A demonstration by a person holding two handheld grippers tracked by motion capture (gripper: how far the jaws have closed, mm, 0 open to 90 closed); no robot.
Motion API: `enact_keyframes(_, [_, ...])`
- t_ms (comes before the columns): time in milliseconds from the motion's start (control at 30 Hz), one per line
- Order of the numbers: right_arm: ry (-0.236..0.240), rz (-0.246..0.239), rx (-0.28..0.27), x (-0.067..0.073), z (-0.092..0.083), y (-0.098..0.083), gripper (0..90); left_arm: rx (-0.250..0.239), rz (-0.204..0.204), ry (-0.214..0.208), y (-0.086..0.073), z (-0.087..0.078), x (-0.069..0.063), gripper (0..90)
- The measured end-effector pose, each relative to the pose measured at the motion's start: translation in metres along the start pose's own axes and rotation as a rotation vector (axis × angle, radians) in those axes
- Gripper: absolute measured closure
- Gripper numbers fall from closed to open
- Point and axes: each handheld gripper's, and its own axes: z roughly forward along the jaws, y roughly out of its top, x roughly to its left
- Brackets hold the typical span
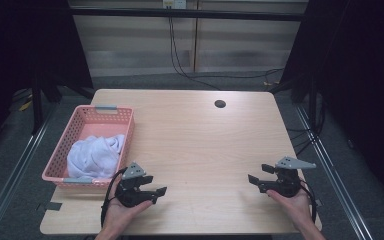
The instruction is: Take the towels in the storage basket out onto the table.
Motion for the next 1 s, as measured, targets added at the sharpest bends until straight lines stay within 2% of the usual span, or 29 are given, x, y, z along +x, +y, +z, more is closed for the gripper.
enact_keyframes(300, [0.022, -0.014, 0.007, 0.0, 0.001, -0.001, 22.9, 0.007, -0.005, -0.02, 0.0, 0.0, 0.0, 34.1])
enact_keyframes(400, [0.038, -0.015, 0.007, 0.001, 0.001, -0.001, 21.9, 0.008, -0.028, -0.031, 0.002, 0.0, 0.002, 35.5])
enact_keyframes(500, [0.037, -0.022, 0.012, 0.002, 0.001, -0.001, 21.8, 0.007, -0.022, -0.014, 0.003, -0.003, 0.001, 34.3])
enact_keyframes(533, [0.039, -0.025, 0.011, 0.002, 0.0, -0.002, 21.4, -0.009, -0.019, -0.029, 0.006, -0.008, -0.001, 33.4])
enact_keyframes(600, [0.038, -0.024, 0.012, 0.003, -0.001, -0.001, 21.4, -0.02, -0.005, -0.027, 0.008, -0.012, -0.002, 33.2])
enact_keyframes(633, [0.037, -0.03, 0.009, 0.004, -0.001, -0.001, 21.4, -0.028, 0.018, -0.017, 0.009, -0.017, -0.003, 33.1])
enact_keyframes(700, [0.04, -0.034, 0.005, 0.005, -0.002, -0.001, 20.7, -0.085, 0.034, 0.008, 0.008, -0.028, -0.003, 32.4])
enact_keyframes(767, [0.046, -0.037, 0.009, 0.006, -0.003, -0.001, 19.5, -0.1, 0.022, 0.004, 0.005, -0.038, -0.001, 32.4])
enact_keyframes(800, [0.049, -0.035, 0.001, 0.007, -0.004, -0.001, 19.5, -0.113, 0.016, 0.018, 0.001, -0.047, 0.002, 32.2])
enact_keyframes(833, [0.055, -0.036, 0.0, 0.007, -0.004, -0.001, 19.5, -0.113, 0.016, 0.018, 0.001, -0.047, 0.002, 31.6])
enact_keyframes(867, [0.058, -0.039, 0.0, 0.007, -0.004, -0.001, 19.5, -0.128, -0.012, 0.037, -0.002, -0.052, 0.008, 30.9])
enact_keyframes(933, [0.061, -0.036, 0.009, 0.006, -0.001, -0.001, 19.1, -0.118, -0.026, 0.044, -0.004, -0.052, 0.009, 29.3])
enact_keyframes(1000, [0.065, -0.034, 0.011, 0.006, 0.0, -0.001, 19.0, -0.118, -0.054, 0.028, -0.008, -0.052, 0.01, 29.3])
